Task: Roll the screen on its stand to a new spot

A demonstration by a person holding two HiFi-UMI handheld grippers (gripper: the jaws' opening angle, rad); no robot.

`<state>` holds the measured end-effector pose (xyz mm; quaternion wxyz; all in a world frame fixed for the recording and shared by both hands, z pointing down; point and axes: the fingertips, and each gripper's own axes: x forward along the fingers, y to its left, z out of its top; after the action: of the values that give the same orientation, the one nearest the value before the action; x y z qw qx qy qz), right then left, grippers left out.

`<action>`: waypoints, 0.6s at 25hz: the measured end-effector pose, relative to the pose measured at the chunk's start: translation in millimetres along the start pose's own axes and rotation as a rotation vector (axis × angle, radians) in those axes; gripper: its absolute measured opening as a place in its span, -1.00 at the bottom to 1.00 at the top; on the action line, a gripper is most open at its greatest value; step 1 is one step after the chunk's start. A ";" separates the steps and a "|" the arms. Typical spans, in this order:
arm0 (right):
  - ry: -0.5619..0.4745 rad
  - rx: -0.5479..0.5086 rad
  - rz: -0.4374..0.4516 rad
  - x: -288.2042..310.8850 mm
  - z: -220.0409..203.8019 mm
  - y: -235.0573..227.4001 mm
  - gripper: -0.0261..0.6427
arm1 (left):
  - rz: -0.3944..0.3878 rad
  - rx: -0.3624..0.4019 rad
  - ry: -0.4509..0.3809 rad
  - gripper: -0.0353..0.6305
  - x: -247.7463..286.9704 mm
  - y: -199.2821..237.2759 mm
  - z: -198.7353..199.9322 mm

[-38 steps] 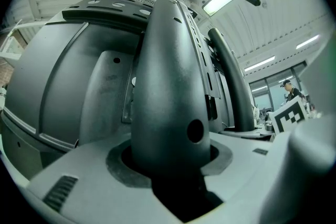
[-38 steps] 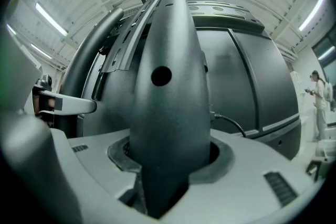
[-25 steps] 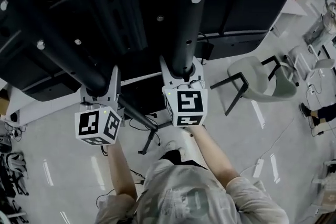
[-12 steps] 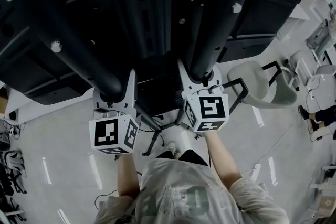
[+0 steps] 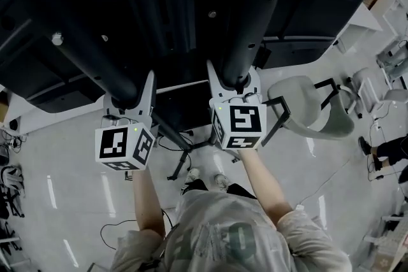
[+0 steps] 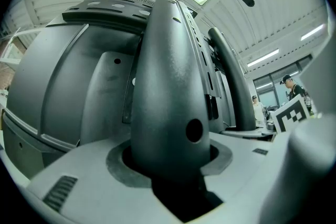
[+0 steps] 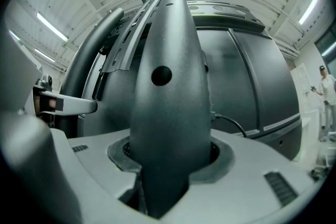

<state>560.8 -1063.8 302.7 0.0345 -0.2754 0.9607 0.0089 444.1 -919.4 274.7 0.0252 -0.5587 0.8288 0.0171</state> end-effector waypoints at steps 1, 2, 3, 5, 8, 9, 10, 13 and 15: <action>0.001 -0.001 0.003 1.1 1.4 -1.9 -0.30 | 0.002 0.000 -0.002 -0.24 1.5 -1.3 1.5; 0.002 0.000 0.006 2.0 1.9 -3.1 -0.30 | 0.005 0.001 -0.002 -0.24 2.5 -2.1 2.3; 0.003 0.001 0.008 2.7 1.5 -3.7 -0.30 | 0.007 0.002 -0.003 -0.24 3.1 -2.5 2.3; 0.003 -0.002 0.011 3.0 -0.1 -6.1 -0.30 | 0.010 0.000 -0.007 -0.24 4.3 -4.5 0.1; 0.007 -0.003 0.016 2.8 -2.7 -10.3 -0.30 | 0.017 -0.004 -0.008 -0.24 5.4 -8.8 -2.9; 0.010 -0.003 0.017 2.6 -3.2 -11.1 -0.30 | 0.019 -0.006 -0.005 -0.24 5.4 -9.8 -3.5; 0.012 -0.004 0.018 2.4 -3.2 -12.1 -0.30 | 0.019 -0.007 -0.003 -0.24 5.7 -10.7 -3.6; 0.009 -0.006 0.017 3.0 0.7 -15.1 -0.30 | 0.018 -0.005 -0.006 -0.24 7.6 -12.9 -0.1; 0.004 -0.007 0.017 2.4 4.4 -18.4 -0.30 | 0.019 -0.004 -0.012 -0.24 9.0 -16.3 3.1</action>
<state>568.8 -1080.6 298.1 0.0316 -0.2674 0.9630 0.0122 455.9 -933.7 271.1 0.0290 -0.5509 0.8337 0.0223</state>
